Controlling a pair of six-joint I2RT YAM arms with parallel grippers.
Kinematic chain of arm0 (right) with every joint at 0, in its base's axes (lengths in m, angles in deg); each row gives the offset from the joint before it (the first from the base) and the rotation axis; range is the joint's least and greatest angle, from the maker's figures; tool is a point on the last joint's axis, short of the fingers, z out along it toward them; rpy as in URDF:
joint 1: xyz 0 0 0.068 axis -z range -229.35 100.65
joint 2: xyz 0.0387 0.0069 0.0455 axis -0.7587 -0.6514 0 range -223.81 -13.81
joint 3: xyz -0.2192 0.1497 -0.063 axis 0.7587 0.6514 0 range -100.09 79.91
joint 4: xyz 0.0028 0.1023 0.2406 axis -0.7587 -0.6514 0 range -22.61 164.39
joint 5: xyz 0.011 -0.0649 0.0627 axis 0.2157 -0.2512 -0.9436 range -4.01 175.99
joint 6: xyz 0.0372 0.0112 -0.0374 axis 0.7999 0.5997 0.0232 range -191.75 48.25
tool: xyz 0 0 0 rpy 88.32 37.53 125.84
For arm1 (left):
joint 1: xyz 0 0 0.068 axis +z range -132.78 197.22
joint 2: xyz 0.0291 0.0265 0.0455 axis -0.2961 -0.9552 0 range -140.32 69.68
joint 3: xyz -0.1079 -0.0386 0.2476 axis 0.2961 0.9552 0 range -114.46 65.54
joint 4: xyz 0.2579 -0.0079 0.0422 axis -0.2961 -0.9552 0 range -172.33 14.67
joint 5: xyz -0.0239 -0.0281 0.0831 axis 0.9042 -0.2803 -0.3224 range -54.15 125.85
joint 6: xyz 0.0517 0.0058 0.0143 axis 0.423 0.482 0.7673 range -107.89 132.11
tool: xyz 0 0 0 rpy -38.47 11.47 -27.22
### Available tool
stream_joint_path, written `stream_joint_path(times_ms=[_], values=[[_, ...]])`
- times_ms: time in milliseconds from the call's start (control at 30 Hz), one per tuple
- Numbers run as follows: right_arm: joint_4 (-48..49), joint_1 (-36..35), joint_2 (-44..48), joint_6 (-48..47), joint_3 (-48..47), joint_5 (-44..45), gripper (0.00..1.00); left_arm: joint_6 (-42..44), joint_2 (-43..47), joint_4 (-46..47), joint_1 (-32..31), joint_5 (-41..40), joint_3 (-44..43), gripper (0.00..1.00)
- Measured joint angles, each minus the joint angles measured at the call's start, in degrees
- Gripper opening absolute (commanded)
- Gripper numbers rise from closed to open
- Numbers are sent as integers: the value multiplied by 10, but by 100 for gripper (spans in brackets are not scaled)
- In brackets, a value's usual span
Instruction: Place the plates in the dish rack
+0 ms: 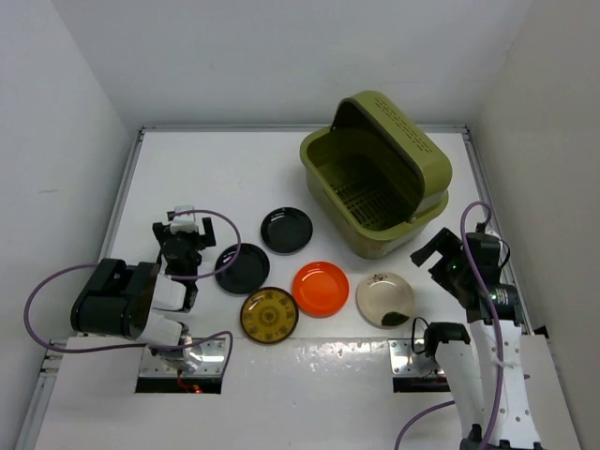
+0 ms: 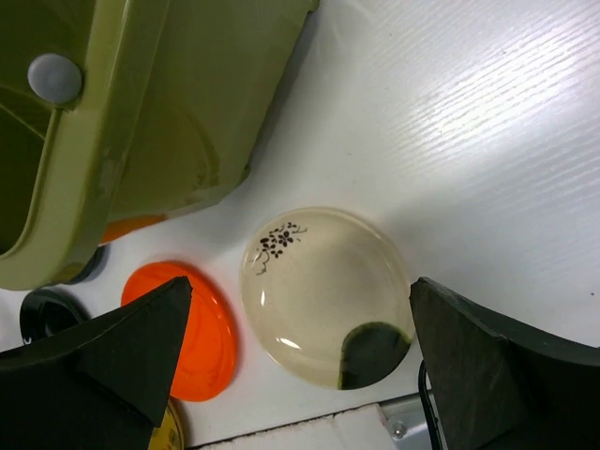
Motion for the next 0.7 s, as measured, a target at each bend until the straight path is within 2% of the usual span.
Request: stream_joint_path(times_ms=[167,233,267,333,433,533,633,700], values=[[-12,0,10,-10,10,-13,99,0,0,0,0,1,0,100],[-19,0,13,-12,15,-13,99,3,9,-35,0,11,-18,100],[-23,0,14,-13,16,-13,99,16,29,-129,1,29,-58,100],[-34,0,10,-16,16,-12,99,57,47,-306,5,91,-196,100],[-48,0,-9,-20,18,-11,99,89,46,-504,4,153,-423,100],[-45,0,-39,-25,35,-19,89,90,60,-593,5,159,-548,100],[-36,0,-83,-26,56,-33,85,98,85,-659,0,154,-590,100],[-28,0,-106,-25,66,-38,79,102,89,-707,-6,149,-609,100]])
